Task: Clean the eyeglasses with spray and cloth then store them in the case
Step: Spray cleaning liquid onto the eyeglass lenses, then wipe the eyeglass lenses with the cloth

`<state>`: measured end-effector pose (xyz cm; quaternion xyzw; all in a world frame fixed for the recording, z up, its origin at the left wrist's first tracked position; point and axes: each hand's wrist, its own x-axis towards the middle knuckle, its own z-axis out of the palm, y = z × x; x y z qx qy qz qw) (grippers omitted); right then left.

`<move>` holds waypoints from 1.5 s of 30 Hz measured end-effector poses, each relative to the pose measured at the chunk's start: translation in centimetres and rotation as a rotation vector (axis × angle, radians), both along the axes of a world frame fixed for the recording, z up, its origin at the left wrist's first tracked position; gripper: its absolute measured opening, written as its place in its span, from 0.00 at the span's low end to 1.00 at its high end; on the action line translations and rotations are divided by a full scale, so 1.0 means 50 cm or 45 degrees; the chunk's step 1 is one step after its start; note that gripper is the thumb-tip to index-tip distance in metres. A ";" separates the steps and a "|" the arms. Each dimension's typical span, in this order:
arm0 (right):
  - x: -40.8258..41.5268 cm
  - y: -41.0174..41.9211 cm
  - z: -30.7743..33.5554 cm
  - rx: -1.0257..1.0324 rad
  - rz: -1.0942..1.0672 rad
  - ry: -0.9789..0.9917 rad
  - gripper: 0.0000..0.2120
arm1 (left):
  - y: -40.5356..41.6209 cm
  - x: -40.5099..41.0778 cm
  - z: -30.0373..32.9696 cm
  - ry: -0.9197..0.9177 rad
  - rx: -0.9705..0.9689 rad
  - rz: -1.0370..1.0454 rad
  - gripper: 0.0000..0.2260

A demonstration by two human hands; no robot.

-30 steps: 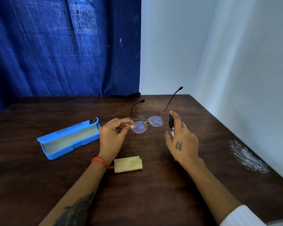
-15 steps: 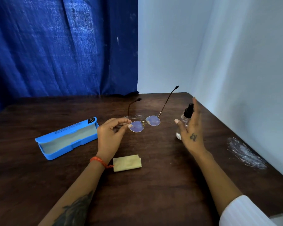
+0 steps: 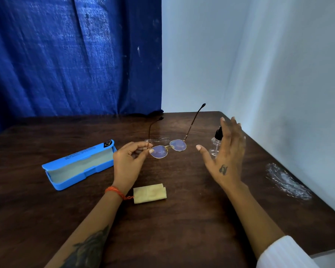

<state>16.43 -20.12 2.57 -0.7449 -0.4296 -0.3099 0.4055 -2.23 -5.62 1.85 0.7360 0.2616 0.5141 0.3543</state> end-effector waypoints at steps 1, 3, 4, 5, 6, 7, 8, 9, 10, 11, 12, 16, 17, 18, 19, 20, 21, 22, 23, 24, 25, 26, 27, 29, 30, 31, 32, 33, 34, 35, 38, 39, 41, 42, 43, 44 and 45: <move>-0.013 0.000 0.004 0.033 0.039 -0.068 0.38 | -0.001 -0.001 0.001 0.001 -0.008 -0.002 0.08; -0.045 0.004 0.007 0.074 0.216 -0.178 0.34 | -0.002 -0.002 0.002 0.012 -0.021 -0.003 0.09; -0.062 0.009 0.004 0.070 0.333 -0.203 0.32 | -0.002 -0.002 0.002 0.013 -0.030 -0.004 0.09; -0.080 0.014 0.001 0.041 0.452 -0.204 0.30 | -0.001 -0.002 0.002 0.014 -0.038 -0.005 0.09; -0.097 0.019 -0.003 -0.012 0.563 -0.189 0.30 | 0.000 -0.003 0.001 0.020 -0.045 -0.005 0.09; -0.112 0.023 -0.008 -0.078 0.659 -0.177 0.29 | 0.001 -0.004 0.000 0.031 -0.046 -0.003 0.09; -0.125 0.026 -0.013 -0.146 0.745 -0.176 0.29 | 0.004 -0.004 0.000 0.040 -0.043 -0.002 0.09; -0.135 0.029 -0.019 -0.206 0.827 -0.182 0.28 | 0.007 -0.005 -0.001 0.043 -0.039 -0.001 0.09; -0.142 0.032 -0.025 -0.256 0.905 -0.189 0.26 | 0.009 -0.006 -0.001 0.040 -0.040 -0.004 0.09; -0.146 0.034 -0.032 -0.303 0.977 -0.189 0.24 | 0.009 -0.005 -0.001 0.038 -0.048 -0.007 0.09; -0.149 0.037 -0.037 -0.350 1.037 -0.181 0.21 | 0.010 -0.004 -0.001 0.035 -0.061 -0.010 0.09; -0.153 0.041 -0.054 -0.524 1.182 -0.123 0.16 | 0.010 0.004 -0.002 0.024 -0.123 -0.018 0.08; -0.153 0.041 -0.057 -0.570 1.200 -0.112 0.15 | 0.010 0.006 -0.002 0.023 -0.133 -0.022 0.08; -0.154 0.041 -0.058 -0.613 1.214 -0.109 0.14 | 0.010 0.007 -0.002 0.023 -0.140 -0.026 0.08; -0.154 0.042 -0.059 -0.646 1.222 -0.109 0.12 | 0.010 0.008 -0.001 0.025 -0.143 -0.031 0.08; -0.155 0.043 -0.059 -0.664 1.223 -0.102 0.11 | 0.010 0.008 -0.001 0.027 -0.145 -0.038 0.08; -0.156 0.045 -0.057 -0.670 1.222 -0.081 0.10 | 0.010 0.008 -0.001 0.031 -0.145 -0.043 0.08; -0.156 0.046 -0.055 -0.670 1.221 -0.054 0.09 | 0.009 0.008 -0.001 0.035 -0.145 -0.044 0.08; -0.157 0.046 -0.052 -0.665 1.219 -0.038 0.08 | 0.009 0.008 -0.001 0.037 -0.144 -0.043 0.08; -0.156 0.047 -0.052 -0.655 1.210 -0.034 0.07 | 0.009 0.007 -0.002 0.038 -0.143 -0.043 0.08; -0.156 0.046 -0.051 -0.627 1.193 -0.036 0.07 | 0.008 0.007 -0.001 0.037 -0.142 -0.044 0.08; -0.153 0.045 -0.050 -0.568 1.164 -0.029 0.07 | 0.007 0.007 -0.001 0.033 -0.140 -0.045 0.08; -0.149 0.044 -0.045 -0.469 1.115 -0.003 0.08 | 0.006 0.007 -0.001 0.026 -0.141 -0.046 0.09; -0.134 0.044 -0.025 -0.187 0.931 0.079 0.07 | 0.006 0.006 0.000 0.019 -0.136 -0.052 0.10; -0.124 0.047 -0.009 -0.051 0.815 0.105 0.08 | 0.005 0.006 0.000 0.024 -0.126 -0.054 0.10; -0.114 0.052 0.008 0.044 0.710 0.114 0.08 | 0.003 0.007 0.002 0.027 -0.119 -0.055 0.10; -0.108 0.060 0.022 0.082 0.625 0.114 0.08 | 0.001 0.007 0.003 0.021 -0.113 -0.056 0.10; -0.106 0.070 0.031 0.063 0.555 0.105 0.09 | -0.002 0.008 0.005 0.011 -0.101 -0.058 0.10; -0.110 0.081 0.033 0.009 0.496 0.093 0.09 | -0.004 0.008 0.005 0.003 -0.085 -0.060 0.11; -0.118 0.091 0.028 -0.047 0.454 0.078 0.10 | -0.008 0.009 0.005 -0.004 -0.072 -0.064 0.11; -0.143 0.104 -0.004 -0.197 0.441 -0.027 0.10 | -0.009 0.009 0.005 -0.038 -0.064 -0.059 0.11; -0.147 0.105 -0.011 -0.247 0.457 -0.062 0.11 | -0.007 0.010 0.005 -0.045 -0.061 -0.054 0.11; -0.140 0.107 -0.020 -0.303 0.479 -0.138 0.14 | -0.004 0.011 0.006 -0.055 -0.063 -0.054 0.11; -0.135 0.107 -0.022 -0.302 0.482 -0.172 0.15 | -0.004 0.011 0.006 -0.059 -0.067 -0.057 0.11; -0.132 0.105 -0.023 -0.289 0.491 -0.194 0.15 | -0.005 0.011 0.006 -0.059 -0.063 -0.061 0.12; -0.130 0.103 -0.022 -0.273 0.503 -0.211 0.14 | -0.006 0.011 0.005 -0.053 -0.050 -0.062 0.12; -0.128 0.100 -0.022 -0.259 0.508 -0.230 0.14 | -0.008 0.011 0.005 -0.045 -0.032 -0.061 0.12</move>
